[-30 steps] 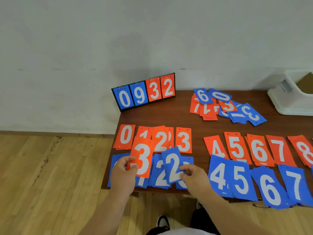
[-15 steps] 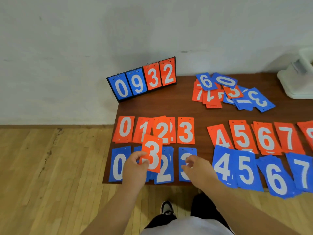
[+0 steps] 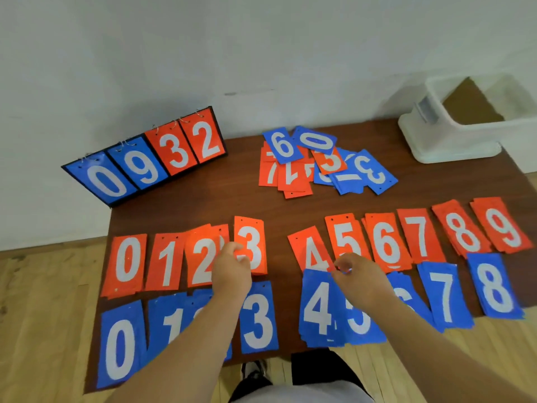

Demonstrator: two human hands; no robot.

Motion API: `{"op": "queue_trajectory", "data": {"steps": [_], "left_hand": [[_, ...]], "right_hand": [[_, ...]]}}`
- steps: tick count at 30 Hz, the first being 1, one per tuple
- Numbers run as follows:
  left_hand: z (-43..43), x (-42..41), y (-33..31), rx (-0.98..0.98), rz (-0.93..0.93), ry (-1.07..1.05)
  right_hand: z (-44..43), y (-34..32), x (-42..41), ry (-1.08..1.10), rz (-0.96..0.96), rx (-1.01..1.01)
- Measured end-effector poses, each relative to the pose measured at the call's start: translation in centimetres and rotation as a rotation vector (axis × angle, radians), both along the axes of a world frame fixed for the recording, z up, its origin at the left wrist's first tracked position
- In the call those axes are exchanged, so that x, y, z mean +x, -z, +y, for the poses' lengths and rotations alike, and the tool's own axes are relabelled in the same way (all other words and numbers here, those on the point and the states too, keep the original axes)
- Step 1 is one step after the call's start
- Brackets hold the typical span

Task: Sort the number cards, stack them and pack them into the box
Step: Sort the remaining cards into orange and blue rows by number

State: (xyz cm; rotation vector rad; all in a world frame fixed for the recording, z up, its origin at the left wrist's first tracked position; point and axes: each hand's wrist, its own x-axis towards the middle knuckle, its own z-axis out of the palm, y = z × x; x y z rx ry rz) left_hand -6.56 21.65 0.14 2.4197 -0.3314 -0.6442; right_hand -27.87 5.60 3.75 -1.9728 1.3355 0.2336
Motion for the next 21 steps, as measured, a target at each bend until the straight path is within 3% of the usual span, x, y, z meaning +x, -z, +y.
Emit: {"op": "queue_trajectory", "data": {"steps": [5,15,21], "left_hand": [[-1.4,-0.2,0.3,0.307,-0.196,0.073],[-11.9,0.6,-0.4,0.192,-0.116,0.062],[-19.5,4.8,0.9,0.244,-0.134,0.029]], "right_hand": [[-5.9,1.0,0.3,-0.010,-0.037,-0.023],[-19.0,2.6,3.0,0.010,-0.030,-0.124],[-27.1,4.7,3.8,0.041,0.024,-0.268]]}}
